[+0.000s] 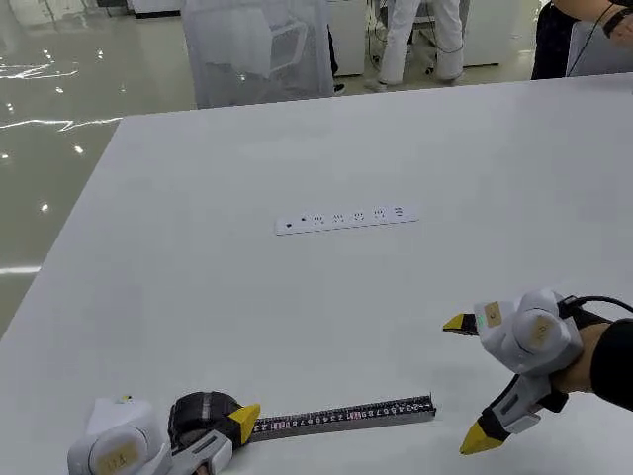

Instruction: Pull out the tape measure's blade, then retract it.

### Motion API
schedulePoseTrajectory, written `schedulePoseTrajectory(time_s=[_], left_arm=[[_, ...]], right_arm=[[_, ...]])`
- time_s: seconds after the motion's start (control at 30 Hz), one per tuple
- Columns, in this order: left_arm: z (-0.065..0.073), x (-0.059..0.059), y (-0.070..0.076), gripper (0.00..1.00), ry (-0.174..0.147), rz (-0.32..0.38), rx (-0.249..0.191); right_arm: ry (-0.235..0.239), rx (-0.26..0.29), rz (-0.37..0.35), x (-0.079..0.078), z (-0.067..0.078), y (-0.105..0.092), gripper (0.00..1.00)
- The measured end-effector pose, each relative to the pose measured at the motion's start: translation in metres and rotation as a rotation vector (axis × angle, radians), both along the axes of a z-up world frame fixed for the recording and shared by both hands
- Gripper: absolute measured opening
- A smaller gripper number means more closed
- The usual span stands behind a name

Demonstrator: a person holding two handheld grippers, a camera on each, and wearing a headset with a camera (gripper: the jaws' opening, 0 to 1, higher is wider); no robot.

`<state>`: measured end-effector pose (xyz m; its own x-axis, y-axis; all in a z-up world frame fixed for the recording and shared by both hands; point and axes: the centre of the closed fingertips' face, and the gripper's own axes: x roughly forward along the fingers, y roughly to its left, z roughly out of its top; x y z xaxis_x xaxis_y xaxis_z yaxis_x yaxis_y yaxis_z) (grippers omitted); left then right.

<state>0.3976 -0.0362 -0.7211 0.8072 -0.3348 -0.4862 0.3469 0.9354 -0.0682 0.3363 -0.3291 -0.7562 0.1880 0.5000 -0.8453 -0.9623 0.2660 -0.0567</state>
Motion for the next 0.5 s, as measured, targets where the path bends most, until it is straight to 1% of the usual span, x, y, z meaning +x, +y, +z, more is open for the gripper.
schedulePoseTrajectory(time_s=[0.03, 0.07, 0.1, 0.13, 0.23, 0.33, 0.4, 0.43, 0.47, 0.5], left_arm=[[0.001, 0.001, 0.000, 0.99, -0.017, -0.006, 0.018], [0.001, 0.002, 0.000, 0.99, -0.021, -0.004, 0.022], [0.004, 0.004, 0.000, 0.99, -0.034, -0.004, 0.021], [0.005, 0.005, -0.001, 0.99, -0.039, -0.005, 0.017], [0.006, 0.007, -0.003, 0.99, -0.040, -0.012, 0.009], [0.005, 0.009, -0.002, 0.99, -0.043, -0.019, 0.021], [0.004, 0.010, -0.001, 0.99, -0.040, -0.014, 0.023], [0.004, 0.010, -0.001, 0.99, -0.039, -0.010, 0.022], [0.004, 0.010, 0.000, 0.99, -0.041, -0.008, 0.021], [0.005, 0.011, 0.000, 0.99, -0.044, -0.007, 0.022]], right_arm=[[0.008, -0.006, 0.010, 0.000, -0.003, 0.001, 0.93], [0.015, -0.010, 0.015, -0.001, -0.005, 0.002, 0.91], [0.021, -0.017, 0.025, -0.001, -0.008, 0.003, 0.90], [0.024, -0.018, 0.026, -0.001, -0.009, 0.004, 0.89], [0.029, -0.014, 0.040, -0.001, -0.011, 0.009, 0.84], [0.032, -0.014, 0.047, 0.001, -0.014, 0.013, 0.77], [0.031, -0.019, 0.055, 0.002, -0.016, 0.015, 0.70], [0.041, -0.024, 0.055, 0.001, -0.018, 0.016, 0.65], [0.049, -0.024, 0.062, 0.000, -0.018, 0.017, 0.55], [0.052, -0.029, 0.065, 0.000, -0.019, 0.017, 0.49]])
